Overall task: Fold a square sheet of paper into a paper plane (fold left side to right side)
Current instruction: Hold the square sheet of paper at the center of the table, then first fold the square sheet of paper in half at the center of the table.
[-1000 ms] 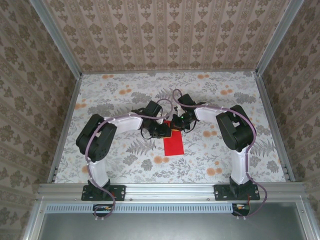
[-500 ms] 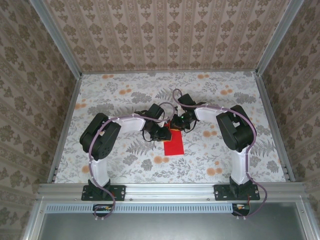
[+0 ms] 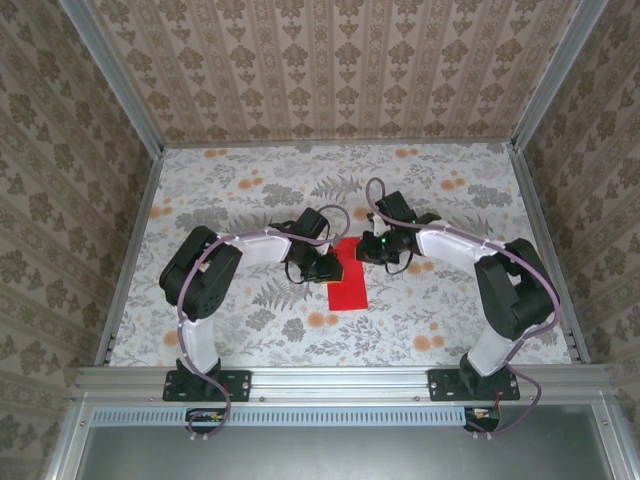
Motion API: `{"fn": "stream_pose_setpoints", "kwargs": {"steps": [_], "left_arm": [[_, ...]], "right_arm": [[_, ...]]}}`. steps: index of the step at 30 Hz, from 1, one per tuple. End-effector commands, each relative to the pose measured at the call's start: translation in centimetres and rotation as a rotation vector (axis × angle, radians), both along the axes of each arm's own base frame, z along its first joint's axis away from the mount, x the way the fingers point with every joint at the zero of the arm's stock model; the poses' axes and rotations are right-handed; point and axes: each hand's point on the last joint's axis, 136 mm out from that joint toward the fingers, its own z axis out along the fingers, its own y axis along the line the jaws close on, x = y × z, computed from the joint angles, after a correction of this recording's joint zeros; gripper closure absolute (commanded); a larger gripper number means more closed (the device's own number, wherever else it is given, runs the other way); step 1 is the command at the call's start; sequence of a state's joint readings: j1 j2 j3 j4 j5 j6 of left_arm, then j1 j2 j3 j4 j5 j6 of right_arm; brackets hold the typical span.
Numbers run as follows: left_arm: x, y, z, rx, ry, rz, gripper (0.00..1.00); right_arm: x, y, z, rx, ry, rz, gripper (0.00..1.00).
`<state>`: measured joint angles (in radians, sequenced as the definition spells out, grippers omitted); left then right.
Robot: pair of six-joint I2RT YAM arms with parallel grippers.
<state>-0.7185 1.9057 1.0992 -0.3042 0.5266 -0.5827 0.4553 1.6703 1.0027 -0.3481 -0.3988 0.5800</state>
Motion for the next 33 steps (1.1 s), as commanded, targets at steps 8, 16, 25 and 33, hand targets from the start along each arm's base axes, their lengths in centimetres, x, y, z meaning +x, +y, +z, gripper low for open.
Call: {"fn": "stream_pose_setpoints", "kwargs": {"steps": [8, 16, 25, 33], "left_arm": [[-1.2, 1.2, -1.8, 0.084, 0.042, 0.010, 0.83], [-0.7, 0.8, -0.7, 0.065, 0.024, 0.006, 0.82], [1.9, -0.5, 2.8, -0.020, -0.042, 0.011, 0.76], [3.4, -1.0, 2.2, -0.037, -0.050, 0.010, 0.78]], "right_arm": [[-5.1, 0.8, -3.6, -0.025, 0.154, 0.043, 0.89], [-6.1, -0.1, -5.6, -0.109, 0.216, 0.049, 0.89], [-7.2, -1.9, -7.2, -0.211, 0.264, 0.054, 0.90], [-7.0, -1.8, -7.4, -0.219, 0.268, 0.059, 0.90]]}}
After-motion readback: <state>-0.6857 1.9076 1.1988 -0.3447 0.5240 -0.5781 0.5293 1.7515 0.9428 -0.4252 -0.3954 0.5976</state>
